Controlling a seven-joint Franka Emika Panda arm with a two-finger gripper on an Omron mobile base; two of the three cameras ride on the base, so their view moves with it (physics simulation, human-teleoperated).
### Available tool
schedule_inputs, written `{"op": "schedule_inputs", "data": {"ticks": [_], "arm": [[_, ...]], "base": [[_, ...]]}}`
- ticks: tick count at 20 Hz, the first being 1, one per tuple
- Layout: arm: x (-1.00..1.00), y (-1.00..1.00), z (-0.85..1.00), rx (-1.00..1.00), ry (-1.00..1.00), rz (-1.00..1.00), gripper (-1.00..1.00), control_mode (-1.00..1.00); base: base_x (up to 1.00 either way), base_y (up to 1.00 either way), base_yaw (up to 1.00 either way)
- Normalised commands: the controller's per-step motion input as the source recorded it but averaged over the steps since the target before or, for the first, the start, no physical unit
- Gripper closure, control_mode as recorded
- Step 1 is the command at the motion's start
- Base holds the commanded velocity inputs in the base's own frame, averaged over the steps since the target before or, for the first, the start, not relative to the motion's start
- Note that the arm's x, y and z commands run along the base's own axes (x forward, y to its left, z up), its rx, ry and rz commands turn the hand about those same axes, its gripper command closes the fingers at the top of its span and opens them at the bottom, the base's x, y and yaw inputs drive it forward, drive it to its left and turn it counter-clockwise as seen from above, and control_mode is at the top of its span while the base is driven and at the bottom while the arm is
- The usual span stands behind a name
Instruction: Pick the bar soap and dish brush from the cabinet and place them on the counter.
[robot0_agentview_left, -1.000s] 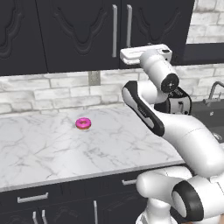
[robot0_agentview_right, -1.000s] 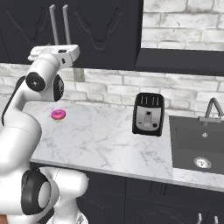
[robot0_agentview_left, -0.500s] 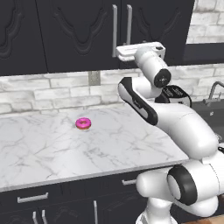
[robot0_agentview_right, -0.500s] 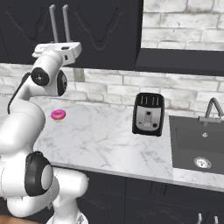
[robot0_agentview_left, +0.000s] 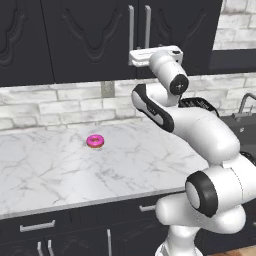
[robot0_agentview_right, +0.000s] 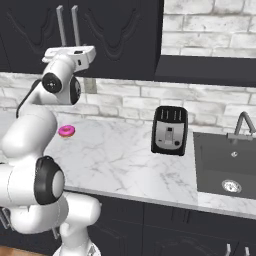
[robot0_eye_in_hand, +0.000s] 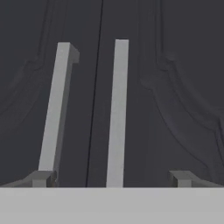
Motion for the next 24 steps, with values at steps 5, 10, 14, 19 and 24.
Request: {"op": "schedule_inputs", "data": {"ticks": [5,10,14,19,24], "arm": [[0.30,0.03,0.00,0.00,0.00,0.00,-1.00,-1.00],[0.33,0.03,0.00,0.00,0.00,0.00,-1.00,-1.00],[0.33,0.01,0.00,0.00,0.01,0.00,-1.00,-1.00],[0.37,0.05,-0.01,0.00,0.02,0.00,-1.00,-1.00],[0.42,0.10,-0.03,0.00,0.05,0.00,1.00,-1.00]], "base": [[0.00,0.00,0.00],[0.00,0.00,0.00],[0.00,0.00,0.00],[0.00,0.00,0.00],[0.00,0.00,0.00]]}}
